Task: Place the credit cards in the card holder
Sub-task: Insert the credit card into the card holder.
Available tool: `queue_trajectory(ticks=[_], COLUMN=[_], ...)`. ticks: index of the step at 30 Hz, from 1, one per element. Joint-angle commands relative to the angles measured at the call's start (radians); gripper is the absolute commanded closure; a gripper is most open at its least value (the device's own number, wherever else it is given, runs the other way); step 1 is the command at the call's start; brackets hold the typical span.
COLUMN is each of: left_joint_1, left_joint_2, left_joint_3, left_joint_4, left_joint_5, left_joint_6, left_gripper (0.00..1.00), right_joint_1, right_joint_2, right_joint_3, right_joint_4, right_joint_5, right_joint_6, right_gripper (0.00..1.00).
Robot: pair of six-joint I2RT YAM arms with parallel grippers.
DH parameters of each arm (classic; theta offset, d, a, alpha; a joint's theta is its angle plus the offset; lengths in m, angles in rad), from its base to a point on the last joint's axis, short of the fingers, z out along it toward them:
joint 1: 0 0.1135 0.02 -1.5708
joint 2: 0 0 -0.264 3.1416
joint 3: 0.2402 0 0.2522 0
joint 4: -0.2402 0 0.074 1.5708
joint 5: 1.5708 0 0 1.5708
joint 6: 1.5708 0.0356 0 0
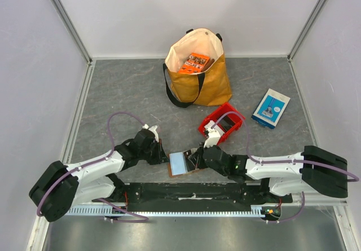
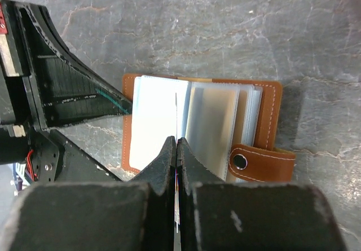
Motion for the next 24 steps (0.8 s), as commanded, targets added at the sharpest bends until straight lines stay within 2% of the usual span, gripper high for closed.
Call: queue_trajectory(ticks=[1, 6, 10, 24], left_joint_1=[-0.004, -0.004, -0.004, -0.005], left_joint_2=[0.013, 0.019, 0.016, 0.033], left_joint_3=[0.007, 0.003, 0.001, -0.003], left_joint_4=[0.024, 0.038, 0.038, 0.050], left_joint_5=[-0.029, -0.024, -0.024, -0.016], left_joint_6=[0.007, 0.001, 0.001, -0.001], left_gripper=[0.98, 0.98, 0.98, 0.98], right_joint_1=[-0.013, -0.025, -0.060, -0.111], right_joint_2=[0.018, 0.060, 0.103, 0.205], right_joint_3=[-0.064, -0.082, -0.119, -0.133], right_joint_4=[0.176, 0.213, 0.312, 0.404], right_joint_5=[-0.065, -0.067, -0.116, -0.209], right_joint_6=[0.026, 0.044, 0.063, 0.072], right_gripper=[1.00, 1.00, 1.00, 1.00])
